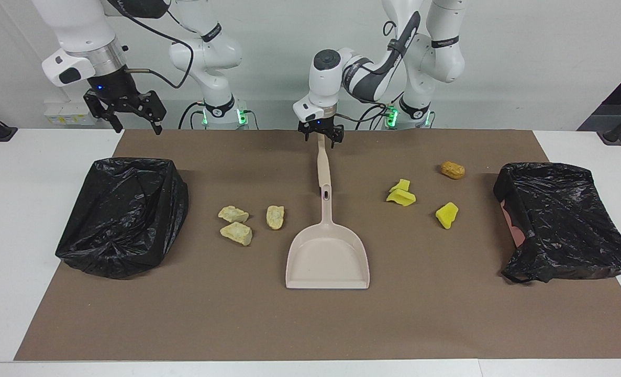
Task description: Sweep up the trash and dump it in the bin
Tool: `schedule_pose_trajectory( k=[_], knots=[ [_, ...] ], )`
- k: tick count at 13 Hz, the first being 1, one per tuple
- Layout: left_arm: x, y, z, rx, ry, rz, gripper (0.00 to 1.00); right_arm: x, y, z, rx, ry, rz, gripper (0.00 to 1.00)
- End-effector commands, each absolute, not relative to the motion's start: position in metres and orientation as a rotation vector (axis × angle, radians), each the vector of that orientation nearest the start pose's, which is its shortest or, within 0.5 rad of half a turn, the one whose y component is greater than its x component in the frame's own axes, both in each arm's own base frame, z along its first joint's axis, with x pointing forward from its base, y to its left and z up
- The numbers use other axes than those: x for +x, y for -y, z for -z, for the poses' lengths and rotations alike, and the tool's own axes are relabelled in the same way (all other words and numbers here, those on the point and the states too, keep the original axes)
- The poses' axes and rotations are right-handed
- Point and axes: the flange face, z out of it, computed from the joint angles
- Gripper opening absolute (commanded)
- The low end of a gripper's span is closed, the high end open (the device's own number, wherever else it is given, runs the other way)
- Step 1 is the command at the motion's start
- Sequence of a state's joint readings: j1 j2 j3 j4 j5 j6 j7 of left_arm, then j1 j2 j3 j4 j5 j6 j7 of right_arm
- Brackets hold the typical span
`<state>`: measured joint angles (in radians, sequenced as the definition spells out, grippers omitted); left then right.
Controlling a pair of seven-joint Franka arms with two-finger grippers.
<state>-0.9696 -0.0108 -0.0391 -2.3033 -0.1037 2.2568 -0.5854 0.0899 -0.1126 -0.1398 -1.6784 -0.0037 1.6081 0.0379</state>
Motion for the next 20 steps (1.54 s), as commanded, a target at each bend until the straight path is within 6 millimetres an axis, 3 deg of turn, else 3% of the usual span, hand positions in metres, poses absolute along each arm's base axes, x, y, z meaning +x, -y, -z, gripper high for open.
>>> schedule_pose_trajectory(
  k=[1, 2, 3, 5, 7, 8, 10, 15, 16, 20],
  knots=[
    [0.265, 0.426, -0.343, -3.127, -0.500, -0.139, 0.94, 0.513, 0.033, -0.638, -3.103, -0.130, 0.051, 1.00],
    [0.267, 0.425, -0.342, -3.130, -0.461, -0.142, 0.52, 0.513, 0.033, -0.637, -3.104, -0.130, 0.049, 1.00],
    [0.268, 0.424, -0.341, -3.132, -0.406, -0.148, 0.26, 0.513, 0.033, -0.635, -3.104, -0.125, 0.044, 1.00],
    [0.267, 0.422, -0.341, -3.126, -0.405, -0.158, 0.11, 0.512, 0.034, -0.635, -3.103, -0.134, 0.044, 1.00],
    [0.266, 0.420, -0.338, -3.114, -0.405, -0.175, 0.07, 0.513, 0.034, -0.636, -3.103, -0.137, 0.046, 1.00],
    [0.266, 0.420, -0.338, -3.113, -0.406, -0.174, 0.00, 0.513, 0.034, -0.638, -3.105, -0.132, 0.042, 1.00],
    [0.272, 0.417, -0.341, -3.114, -0.384, -0.179, 0.00, 0.513, 0.031, -0.638, -3.106, -0.118, 0.042, 1.00],
    [0.317, 0.360, -0.367, -3.066, -0.150, -0.300, 0.00, 0.512, 0.004, -0.636, -3.110, -0.047, 0.034, 1.00],
    [0.327, 0.348, -0.373, -3.071, -0.110, -0.305, 0.00, 0.512, -0.006, -0.628, -3.111, -0.021, 0.001, 1.00],
    [0.381, 0.281, -0.395, -3.041, 0.128, -0.331, 0.00, 0.509, -0.086, -0.574, -3.120, 0.033, -0.071, 1.00]
  ],
)
